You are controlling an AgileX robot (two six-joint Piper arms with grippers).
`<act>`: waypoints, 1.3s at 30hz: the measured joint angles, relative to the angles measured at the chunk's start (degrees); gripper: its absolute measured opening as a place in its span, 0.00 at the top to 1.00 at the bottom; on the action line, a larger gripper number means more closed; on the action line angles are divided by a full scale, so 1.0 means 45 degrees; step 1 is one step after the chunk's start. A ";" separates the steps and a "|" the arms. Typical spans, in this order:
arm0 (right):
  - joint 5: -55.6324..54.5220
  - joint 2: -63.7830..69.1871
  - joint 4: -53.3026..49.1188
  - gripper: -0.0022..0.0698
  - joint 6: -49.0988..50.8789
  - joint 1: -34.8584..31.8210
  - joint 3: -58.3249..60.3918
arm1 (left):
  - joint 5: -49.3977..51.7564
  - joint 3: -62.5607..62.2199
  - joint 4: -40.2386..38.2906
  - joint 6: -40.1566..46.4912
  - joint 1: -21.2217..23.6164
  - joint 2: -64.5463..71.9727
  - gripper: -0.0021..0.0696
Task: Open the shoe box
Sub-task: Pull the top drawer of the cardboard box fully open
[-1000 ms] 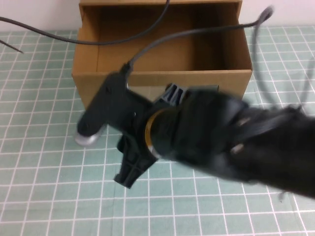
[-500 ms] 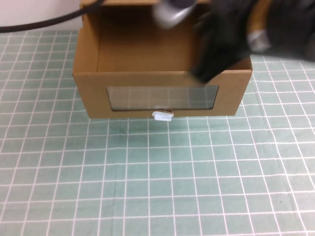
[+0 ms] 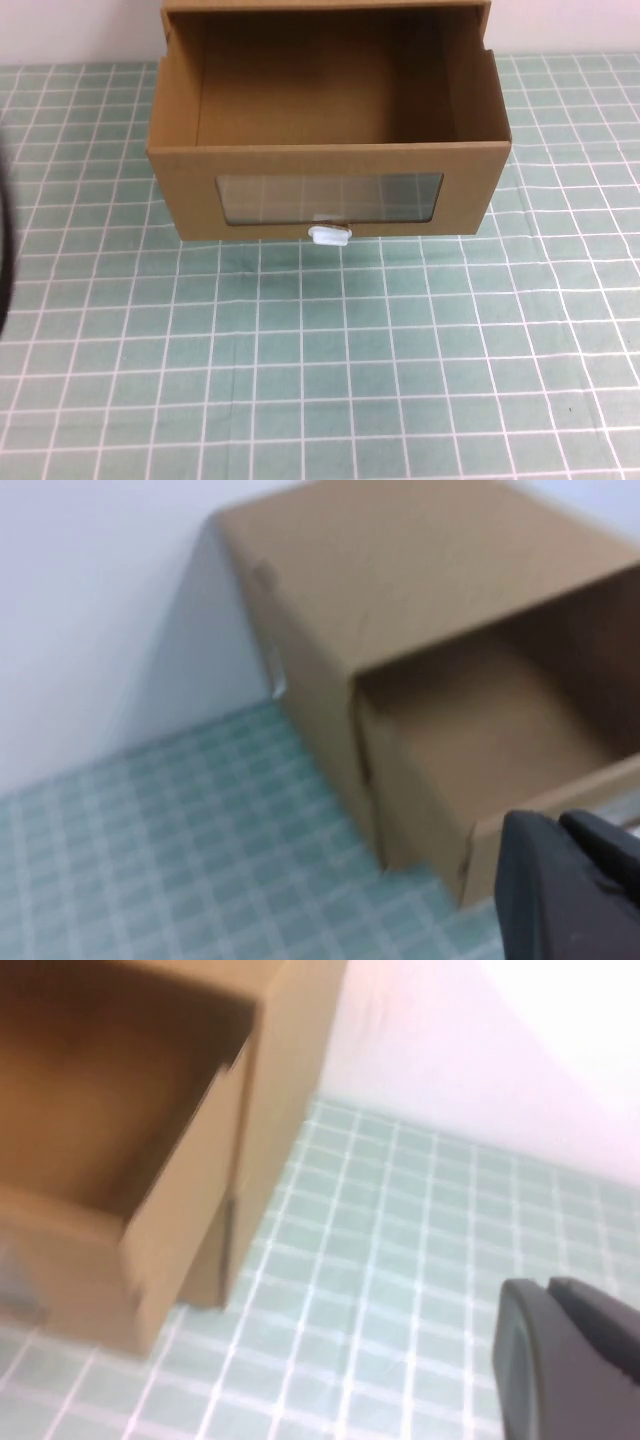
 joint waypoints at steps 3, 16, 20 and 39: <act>-0.1145 -0.2288 0.0684 0.99 0.0000 -0.0080 0.2541 | -0.0071 0.2249 0.1485 -0.1125 0.0000 -0.1897 0.98; -0.3821 -0.6638 0.1447 0.99 0.0000 -0.0101 0.7251 | -0.5430 1.0846 0.2264 -0.3158 0.0000 -0.6220 0.98; -0.3772 -0.6658 0.1476 0.99 0.0000 -0.0101 0.7257 | -0.6855 1.1616 0.2172 -0.3166 0.0000 -0.6149 0.98; -0.3751 -0.6658 0.1476 0.99 0.0023 -0.0101 0.7257 | -0.6690 1.2101 0.2175 -0.3187 0.0000 -0.6033 0.98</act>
